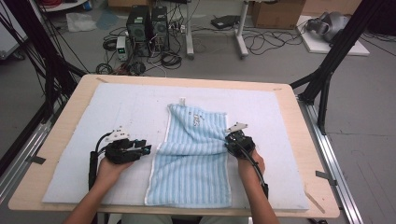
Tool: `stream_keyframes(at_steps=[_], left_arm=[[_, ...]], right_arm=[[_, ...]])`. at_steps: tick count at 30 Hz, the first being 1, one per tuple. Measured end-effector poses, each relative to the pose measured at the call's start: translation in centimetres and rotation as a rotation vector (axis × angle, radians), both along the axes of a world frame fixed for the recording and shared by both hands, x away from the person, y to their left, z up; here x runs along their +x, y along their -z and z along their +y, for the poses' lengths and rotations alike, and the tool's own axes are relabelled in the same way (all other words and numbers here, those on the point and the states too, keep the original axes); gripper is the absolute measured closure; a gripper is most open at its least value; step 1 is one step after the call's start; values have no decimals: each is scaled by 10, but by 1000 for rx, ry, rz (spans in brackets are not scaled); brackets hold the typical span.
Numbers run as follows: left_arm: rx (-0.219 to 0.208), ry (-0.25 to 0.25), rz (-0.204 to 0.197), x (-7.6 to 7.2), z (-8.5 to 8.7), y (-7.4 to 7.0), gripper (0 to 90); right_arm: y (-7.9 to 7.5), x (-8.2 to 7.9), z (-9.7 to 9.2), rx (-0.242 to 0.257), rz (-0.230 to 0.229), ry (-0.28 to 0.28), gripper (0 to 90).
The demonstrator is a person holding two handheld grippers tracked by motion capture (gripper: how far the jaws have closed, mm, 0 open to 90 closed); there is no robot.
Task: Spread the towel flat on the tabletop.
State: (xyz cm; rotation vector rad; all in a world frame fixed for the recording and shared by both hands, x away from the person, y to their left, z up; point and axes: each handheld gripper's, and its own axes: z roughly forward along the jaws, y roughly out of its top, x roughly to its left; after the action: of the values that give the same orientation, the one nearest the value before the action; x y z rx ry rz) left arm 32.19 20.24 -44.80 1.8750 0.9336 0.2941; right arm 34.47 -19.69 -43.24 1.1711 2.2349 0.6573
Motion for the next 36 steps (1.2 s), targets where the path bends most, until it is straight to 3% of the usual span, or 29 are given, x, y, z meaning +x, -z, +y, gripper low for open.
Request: stream_keyframes(at_steps=[2, 4, 6, 10, 13, 17, 20, 26, 31, 34, 36], left_arm=[[-2, -5, -4, 0, 0, 0, 575], [-24, -17, -4, 1, 1, 0, 526], [-48, -30, -7, 3, 2, 0, 463], [-78, -72, -42, 11, 2, -5, 364], [-84, -79, -39, 22, 0, -10, 324], [-75, -98, -20, 44, -10, -13, 337], [-50, -99, -10, 59, -21, -13, 354], [4, -107, 54, 90, -46, -10, 381], [121, -108, 86, 110, -67, -2, 452], [219, -93, 36, 114, -82, -1, 525], [248, -73, 5, 114, -89, -1, 604]], right_arm=[[0, -5, -3, 14, -22, -5, 758], [-1, -10, -10, 76, -61, -4, 693], [-3, -16, -21, 175, -106, 0, 603], [-14, -19, -34, 244, -184, 30, 501], [-18, -19, -41, 289, -191, 42, 486], [-18, -17, -45, 298, -183, 36, 477], [-17, -15, -47, 309, -169, 31, 470], [-17, -14, -53, 335, -156, 32, 455], [-16, -14, -53, 345, -153, 25, 452], [-14, -13, -53, 351, -138, 22, 450], [-13, -13, -52, 352, -135, 18, 449]])
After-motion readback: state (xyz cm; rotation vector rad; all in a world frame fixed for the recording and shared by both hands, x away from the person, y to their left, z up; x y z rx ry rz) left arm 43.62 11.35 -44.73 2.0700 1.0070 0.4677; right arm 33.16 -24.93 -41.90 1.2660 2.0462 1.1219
